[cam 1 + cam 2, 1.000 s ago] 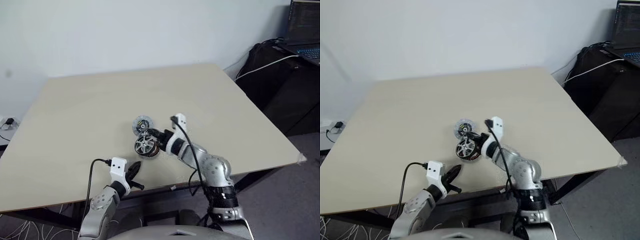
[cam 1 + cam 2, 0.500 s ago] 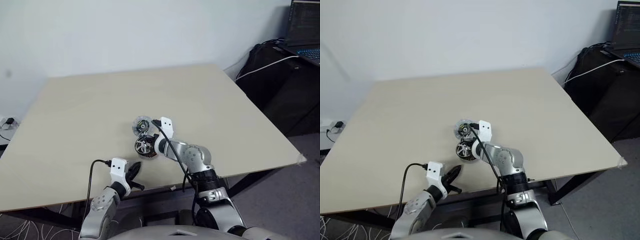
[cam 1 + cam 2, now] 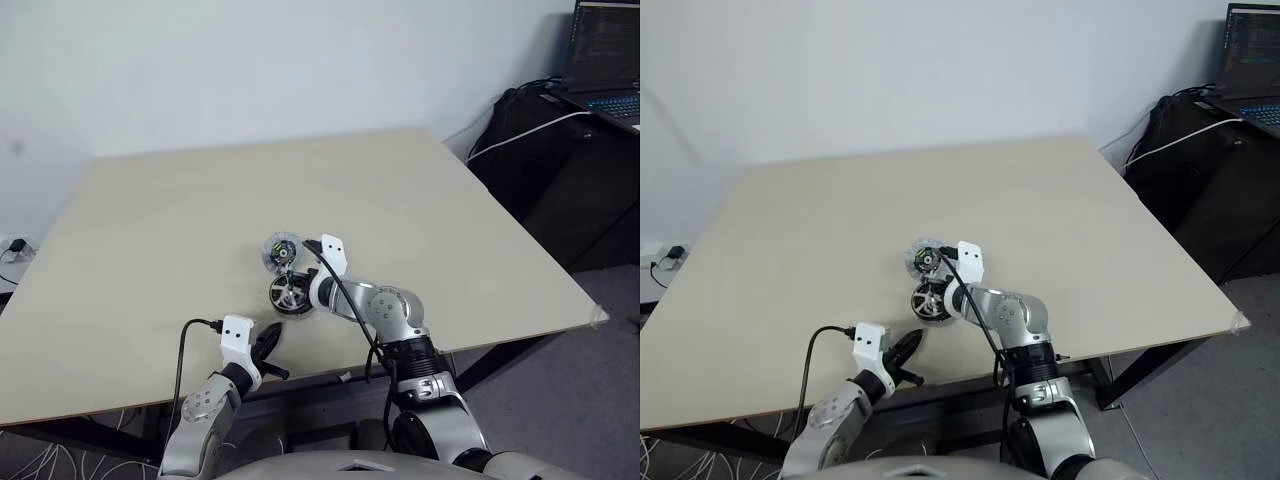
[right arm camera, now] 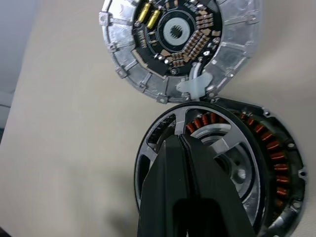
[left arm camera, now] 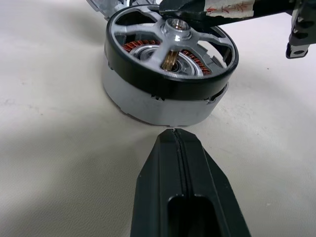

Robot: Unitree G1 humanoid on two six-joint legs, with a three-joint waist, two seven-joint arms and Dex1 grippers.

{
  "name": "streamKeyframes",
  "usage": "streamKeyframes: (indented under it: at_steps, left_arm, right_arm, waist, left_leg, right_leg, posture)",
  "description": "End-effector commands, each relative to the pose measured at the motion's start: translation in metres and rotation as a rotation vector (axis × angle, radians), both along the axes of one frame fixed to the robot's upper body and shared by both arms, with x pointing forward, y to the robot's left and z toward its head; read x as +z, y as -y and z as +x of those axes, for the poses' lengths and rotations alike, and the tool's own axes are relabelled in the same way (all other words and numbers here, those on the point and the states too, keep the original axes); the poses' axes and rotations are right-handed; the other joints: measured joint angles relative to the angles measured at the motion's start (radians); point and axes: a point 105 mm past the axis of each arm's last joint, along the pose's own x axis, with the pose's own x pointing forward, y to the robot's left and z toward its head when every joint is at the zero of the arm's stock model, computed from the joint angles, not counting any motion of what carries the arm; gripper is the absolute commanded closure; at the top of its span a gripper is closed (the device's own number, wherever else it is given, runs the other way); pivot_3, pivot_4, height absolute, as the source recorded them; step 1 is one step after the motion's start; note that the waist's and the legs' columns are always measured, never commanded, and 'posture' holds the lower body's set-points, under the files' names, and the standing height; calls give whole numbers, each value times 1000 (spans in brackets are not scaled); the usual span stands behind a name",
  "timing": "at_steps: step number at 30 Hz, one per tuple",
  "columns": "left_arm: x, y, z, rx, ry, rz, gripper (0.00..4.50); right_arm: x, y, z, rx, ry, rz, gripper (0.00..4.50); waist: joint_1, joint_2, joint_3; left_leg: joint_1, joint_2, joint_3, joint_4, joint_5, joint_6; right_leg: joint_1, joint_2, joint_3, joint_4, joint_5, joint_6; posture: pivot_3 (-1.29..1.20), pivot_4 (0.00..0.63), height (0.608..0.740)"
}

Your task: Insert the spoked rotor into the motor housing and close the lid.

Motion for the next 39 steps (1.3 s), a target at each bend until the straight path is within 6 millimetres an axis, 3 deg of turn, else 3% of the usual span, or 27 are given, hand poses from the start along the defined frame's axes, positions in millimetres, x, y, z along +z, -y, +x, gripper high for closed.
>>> streamKeyframes:
  at_steps: [1,24,39]
  left_arm:
    - [10,0,7,2,45,-9,4500]
    - [9,0,7,2,46,-7,4500]
    - [8,-1,8,4,47,-10,4500]
  right_arm:
    - [39,-33,2,55,118,129,4466]
    - [5,-13,14,-3,116,58,4466]
    - [12,-4,29,-55,226,46,4466]
  waist:
    - [0,0,0]
    - [-1,-1,2]
    - [-1,-1,3]
  left_leg:
    - [0,0,0,0,0,0]
    - [0,0,0,-1,0,0]
    - [0,0,0,-1,0,0]
  right_leg:
    - [0,0,0,0,0,0]
    - [0,0,0,0,0,0]
    - [-1,0,0,0,-1,0]
  posture:
    - [0,0,740]
    - [0,0,740]
    - [0,0,740]
